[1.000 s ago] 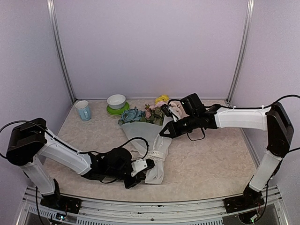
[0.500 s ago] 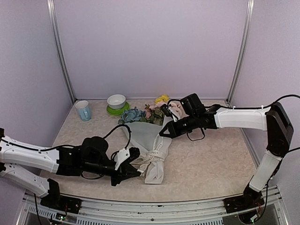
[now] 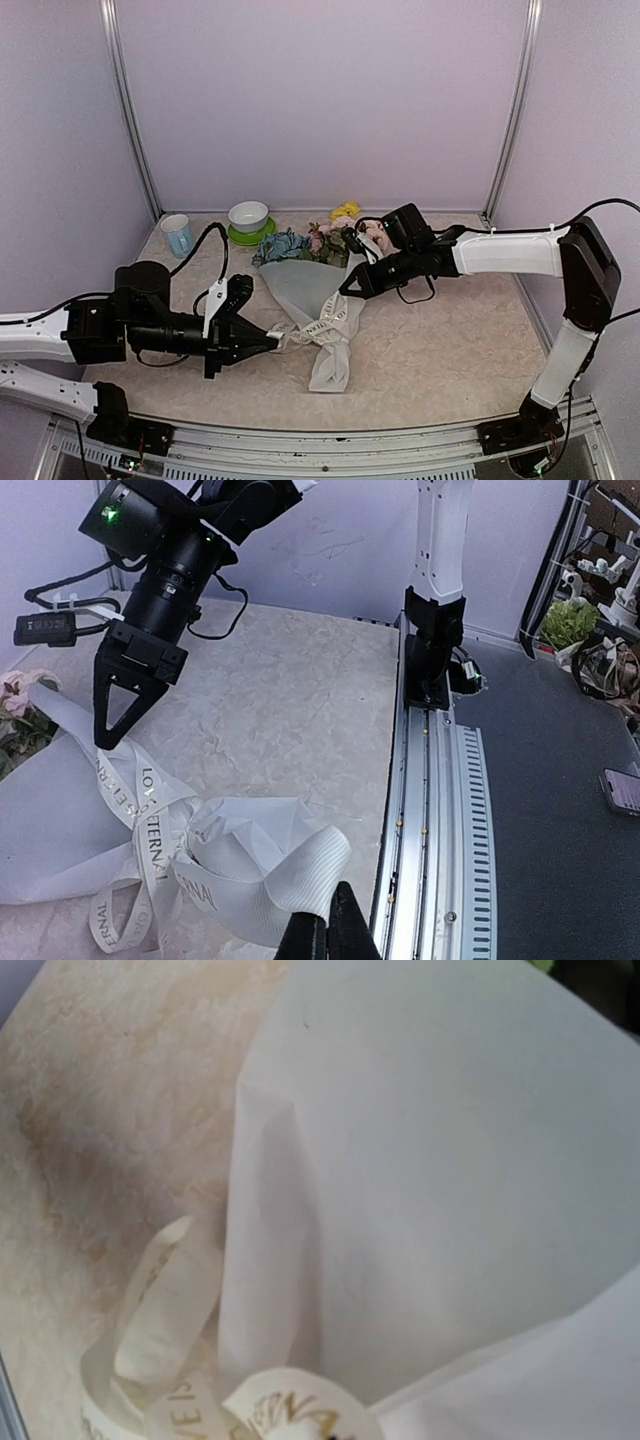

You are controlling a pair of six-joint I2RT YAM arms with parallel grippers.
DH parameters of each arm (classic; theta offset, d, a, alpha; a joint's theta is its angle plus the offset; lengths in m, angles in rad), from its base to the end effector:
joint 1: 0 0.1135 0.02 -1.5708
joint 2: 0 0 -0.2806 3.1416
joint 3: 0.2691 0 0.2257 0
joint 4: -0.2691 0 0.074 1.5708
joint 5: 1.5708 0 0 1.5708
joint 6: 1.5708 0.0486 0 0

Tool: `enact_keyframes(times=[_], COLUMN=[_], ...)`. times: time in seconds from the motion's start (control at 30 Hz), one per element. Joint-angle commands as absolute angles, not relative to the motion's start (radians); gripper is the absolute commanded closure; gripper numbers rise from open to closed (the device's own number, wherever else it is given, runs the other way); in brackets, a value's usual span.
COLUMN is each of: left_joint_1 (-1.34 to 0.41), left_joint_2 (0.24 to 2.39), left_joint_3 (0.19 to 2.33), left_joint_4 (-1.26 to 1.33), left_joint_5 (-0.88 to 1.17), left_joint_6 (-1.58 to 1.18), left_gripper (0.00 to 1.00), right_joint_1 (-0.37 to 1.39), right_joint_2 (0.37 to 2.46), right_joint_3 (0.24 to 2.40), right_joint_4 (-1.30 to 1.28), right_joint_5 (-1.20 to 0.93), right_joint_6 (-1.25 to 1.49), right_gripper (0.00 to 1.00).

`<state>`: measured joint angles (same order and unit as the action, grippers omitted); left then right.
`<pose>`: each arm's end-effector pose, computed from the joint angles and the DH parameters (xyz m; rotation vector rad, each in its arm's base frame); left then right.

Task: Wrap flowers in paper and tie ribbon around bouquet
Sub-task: Adjust the ribbon on the folded bouquet.

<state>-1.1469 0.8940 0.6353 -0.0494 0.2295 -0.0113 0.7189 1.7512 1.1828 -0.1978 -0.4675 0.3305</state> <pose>0.0662 -0.1737 0.2978 1.2126 1.5888 -0.9891 0.2645 0.2605 0.2416 -0.7228 2.3772 1.0363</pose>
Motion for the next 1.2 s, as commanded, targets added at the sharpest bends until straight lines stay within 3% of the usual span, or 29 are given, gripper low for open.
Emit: enact_keyframes(times=[0.0, 0.53, 0.73, 0.9, 0.93, 0.97, 1.03, 1.07, 1.17], left_joint_1=[-1.150, -1.150, -1.149, -1.148, -1.149, -1.150, -1.149, -1.149, -1.121], left_joint_2=[0.867, 0.781, 0.886, 1.008, 1.028, 1.044, 1.074, 1.078, 1.050], left_joint_3=[0.691, 0.764, 0.713, 0.713, 0.717, 0.719, 0.715, 0.711, 0.667], left_joint_4=[-0.093, -0.146, -0.194, -0.241, -0.256, -0.270, -0.293, -0.296, -0.233], left_joint_5=[0.279, 0.268, 0.236, 0.336, 0.362, 0.383, 0.407, 0.395, 0.331], left_joint_6=[0.007, 0.044, 0.034, 0.049, 0.052, 0.056, 0.067, 0.073, 0.090], left_gripper=[1.00, 1.00, 1.00, 1.00, 0.95, 0.82, 0.40, 0.28, 0.07], right_joint_1=[0.730, 0.730, 0.731, 0.732, 0.732, 0.732, 0.732, 0.732, 0.732], right_joint_2=[1.772, 1.803, 1.801, 1.796, 1.794, 1.792, 1.792, 1.792, 1.789], right_joint_3=[1.216, 1.229, 1.228, 1.225, 1.224, 1.224, 1.224, 1.224, 1.219], right_joint_4=[-0.198, -0.207, -0.208, -0.215, -0.216, -0.217, -0.219, -0.218, -0.213], right_joint_5=[-0.473, -0.484, -0.483, -0.480, -0.479, -0.477, -0.476, -0.476, -0.478], right_joint_6=[0.324, 0.321, 0.322, 0.323, 0.322, 0.320, 0.319, 0.318, 0.320], right_gripper=[1.00, 1.00, 1.00, 1.00, 1.00, 1.00, 1.00, 1.00, 1.00])
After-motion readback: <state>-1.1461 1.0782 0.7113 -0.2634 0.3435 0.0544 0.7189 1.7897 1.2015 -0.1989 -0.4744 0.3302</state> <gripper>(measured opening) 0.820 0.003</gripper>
